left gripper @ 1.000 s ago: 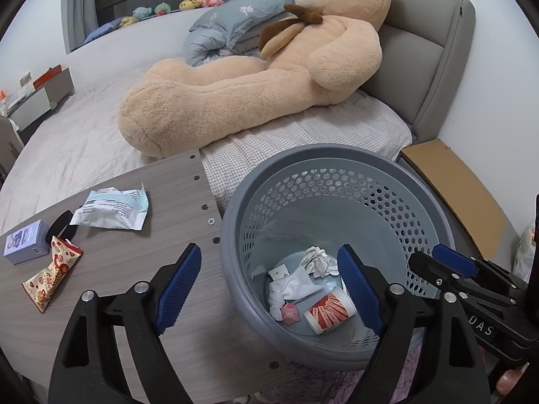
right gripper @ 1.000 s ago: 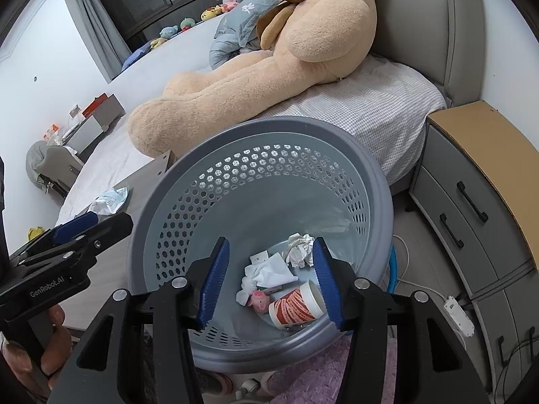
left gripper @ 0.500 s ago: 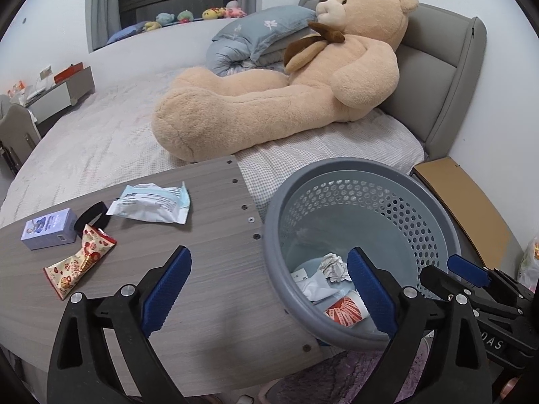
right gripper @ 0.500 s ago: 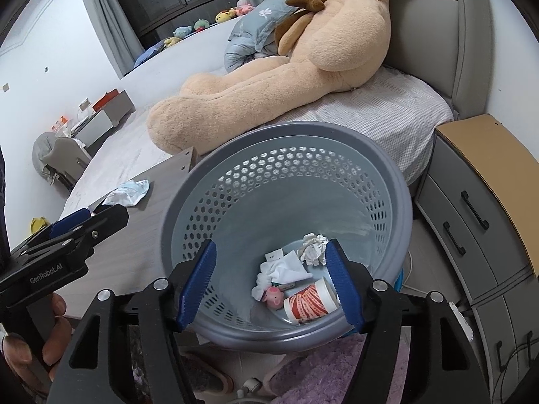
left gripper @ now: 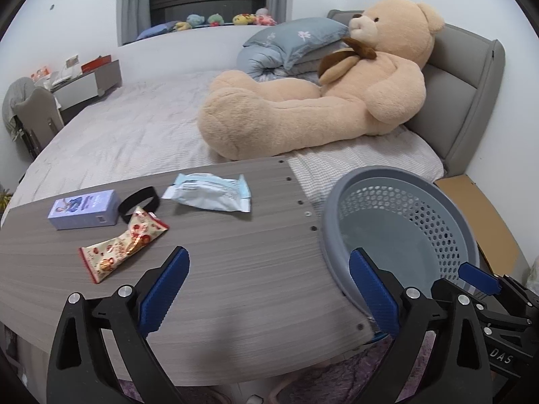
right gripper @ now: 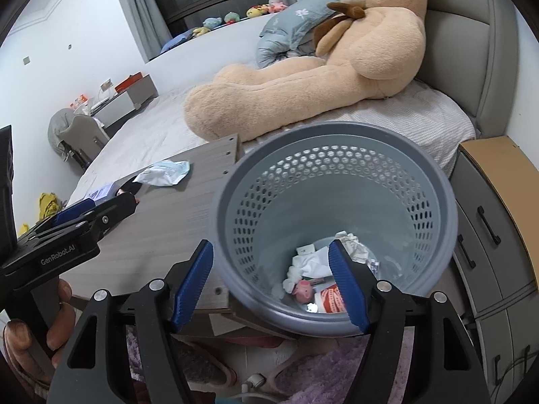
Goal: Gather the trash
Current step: 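Withdraw both tools from the basket back over the table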
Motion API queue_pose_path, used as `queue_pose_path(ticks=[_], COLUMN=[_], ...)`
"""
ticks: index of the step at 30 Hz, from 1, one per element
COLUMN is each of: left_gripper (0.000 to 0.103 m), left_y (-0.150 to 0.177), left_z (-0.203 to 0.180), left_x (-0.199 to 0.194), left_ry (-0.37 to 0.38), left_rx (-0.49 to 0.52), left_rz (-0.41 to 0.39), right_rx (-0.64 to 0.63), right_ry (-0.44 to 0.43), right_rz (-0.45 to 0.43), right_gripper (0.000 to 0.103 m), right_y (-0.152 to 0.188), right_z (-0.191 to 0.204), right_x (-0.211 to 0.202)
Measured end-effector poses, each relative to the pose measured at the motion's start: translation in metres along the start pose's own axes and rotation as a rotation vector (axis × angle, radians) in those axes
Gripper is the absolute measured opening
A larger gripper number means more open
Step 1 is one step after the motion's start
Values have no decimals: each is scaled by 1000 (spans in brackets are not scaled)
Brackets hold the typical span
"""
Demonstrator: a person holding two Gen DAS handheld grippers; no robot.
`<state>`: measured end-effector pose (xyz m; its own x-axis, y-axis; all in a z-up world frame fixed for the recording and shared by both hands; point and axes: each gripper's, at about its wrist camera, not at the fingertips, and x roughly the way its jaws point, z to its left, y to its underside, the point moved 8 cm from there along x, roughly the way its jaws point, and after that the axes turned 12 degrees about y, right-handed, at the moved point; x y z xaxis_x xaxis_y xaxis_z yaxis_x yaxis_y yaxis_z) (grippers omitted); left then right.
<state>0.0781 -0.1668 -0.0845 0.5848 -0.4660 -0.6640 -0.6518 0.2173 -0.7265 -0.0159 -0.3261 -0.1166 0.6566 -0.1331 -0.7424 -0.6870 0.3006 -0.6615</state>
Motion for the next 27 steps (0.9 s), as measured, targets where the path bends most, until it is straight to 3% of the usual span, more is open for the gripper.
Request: queue_pose_path(ticks=[17,27], left_gripper=[94,94], left_y=[19,27], left_z=[132,183], left_x=[-32,-15], left_ry=[-190,-178], left_rx=[-87,-110], left_rz=[-18,42], right_rx=[-106,-178], right_ry=[-126,-171], right_rz=[28,72], right_gripper=[70,70], right_y=[0,3], right_z=[92,140], right_x=[8,26])
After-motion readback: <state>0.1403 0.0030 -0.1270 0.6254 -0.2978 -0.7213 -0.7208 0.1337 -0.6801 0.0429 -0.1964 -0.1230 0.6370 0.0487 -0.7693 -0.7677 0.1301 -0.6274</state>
